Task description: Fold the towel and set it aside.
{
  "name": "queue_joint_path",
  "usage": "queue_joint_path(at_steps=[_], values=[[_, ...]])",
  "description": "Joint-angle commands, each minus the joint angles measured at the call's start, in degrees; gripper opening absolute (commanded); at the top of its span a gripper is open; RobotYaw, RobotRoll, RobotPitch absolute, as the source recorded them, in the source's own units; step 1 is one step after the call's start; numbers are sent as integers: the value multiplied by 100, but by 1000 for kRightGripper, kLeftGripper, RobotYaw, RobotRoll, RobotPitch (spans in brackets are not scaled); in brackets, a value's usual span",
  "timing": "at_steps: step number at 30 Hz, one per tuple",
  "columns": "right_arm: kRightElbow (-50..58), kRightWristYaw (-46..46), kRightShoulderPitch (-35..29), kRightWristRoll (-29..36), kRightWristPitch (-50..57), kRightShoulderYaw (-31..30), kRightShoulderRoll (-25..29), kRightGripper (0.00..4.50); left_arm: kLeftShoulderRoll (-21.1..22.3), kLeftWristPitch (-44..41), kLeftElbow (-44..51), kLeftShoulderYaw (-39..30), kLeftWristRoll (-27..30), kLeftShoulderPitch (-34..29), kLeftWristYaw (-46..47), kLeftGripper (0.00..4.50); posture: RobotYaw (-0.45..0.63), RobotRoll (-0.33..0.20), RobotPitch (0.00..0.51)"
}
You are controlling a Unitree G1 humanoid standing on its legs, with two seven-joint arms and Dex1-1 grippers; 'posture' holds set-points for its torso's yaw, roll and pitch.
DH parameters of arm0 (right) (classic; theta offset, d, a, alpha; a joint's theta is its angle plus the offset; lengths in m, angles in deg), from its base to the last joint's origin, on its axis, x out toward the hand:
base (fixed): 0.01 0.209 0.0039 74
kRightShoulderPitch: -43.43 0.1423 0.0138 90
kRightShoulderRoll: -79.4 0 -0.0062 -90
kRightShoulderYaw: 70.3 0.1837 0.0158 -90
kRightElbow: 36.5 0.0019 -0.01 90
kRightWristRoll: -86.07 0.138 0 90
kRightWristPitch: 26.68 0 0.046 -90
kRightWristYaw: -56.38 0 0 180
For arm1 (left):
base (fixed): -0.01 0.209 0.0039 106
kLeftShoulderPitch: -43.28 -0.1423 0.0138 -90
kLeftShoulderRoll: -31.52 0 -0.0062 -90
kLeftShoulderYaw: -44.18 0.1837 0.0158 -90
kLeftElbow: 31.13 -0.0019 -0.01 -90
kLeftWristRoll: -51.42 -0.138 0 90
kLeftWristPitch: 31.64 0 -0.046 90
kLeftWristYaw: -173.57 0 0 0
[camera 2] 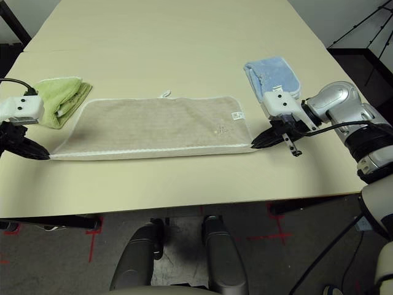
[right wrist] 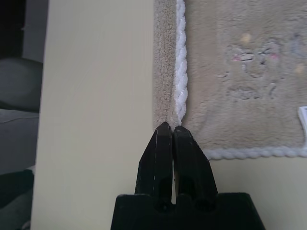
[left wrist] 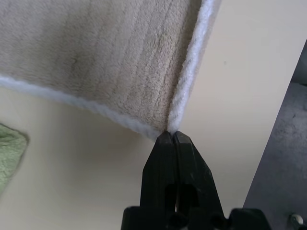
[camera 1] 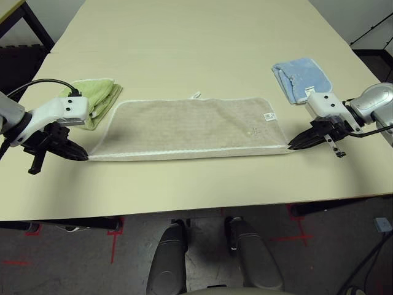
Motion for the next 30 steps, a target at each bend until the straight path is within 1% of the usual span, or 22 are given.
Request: queue_joint_path(at_steps=[1, 5, 8, 10, 13, 15, 18, 22, 26, 30], values=[[-371, -27, 106, -260, -79, 346, -106, 0, -276, 209, -560, -132, -571, 237, -8, 34, 6, 0, 216], [-1094, 217, 366, -510, 89, 1237, -505, 0, -886, 389, -1264, -611, -1063, 633, 506, 34, -2, 0, 218], [-1435, 399, 423, -738, 92, 1706, -666, 0, -1246, 620, -1787, -905, -1375, 906, 1084, 34, -1, 0, 219], [-1573, 537, 450, -892, 133, 1964, -766, 0, -1459, 758, -2127, -1064, -1561, 1089, 1459, 34, -1, 0, 219], [-1738, 1011, 479, -1267, 55, 2189, -887, 0, -1720, 930, -2584, -1205, -1846, 1326, 1838, 34, 5, 0, 217], [-1824, 1447, 512, -1537, 28, 2267, -968, 0, -1842, 992, -2809, -1249, -2004, 1435, 1951, 34, 4, 0, 216], [-1935, 2056, 521, -2123, -210, 2183, -1015, 0, -1989, 1110, -3122, -1306, -2188, 1545, 2161, 34, 1, 0, 215], [-2095, 2925, 537, -2637, -135, 2201, -1219, 0, -2210, 1239, -3532, -1382, -2362, 1642, 2630, 34, 8, 0, 213], [-2222, 3747, 636, -2901, -8, 2322, -1465, 0, -2255, 1247, -3677, -1404, -2484, 1655, 2612, 34, 6, 0, 213], [-2300, 4089, 717, -3075, 67, 2375, -1622, 0, -2272, 1274, -3755, -1442, -2534, 1644, 2682, 34, 13, 0, 214]])
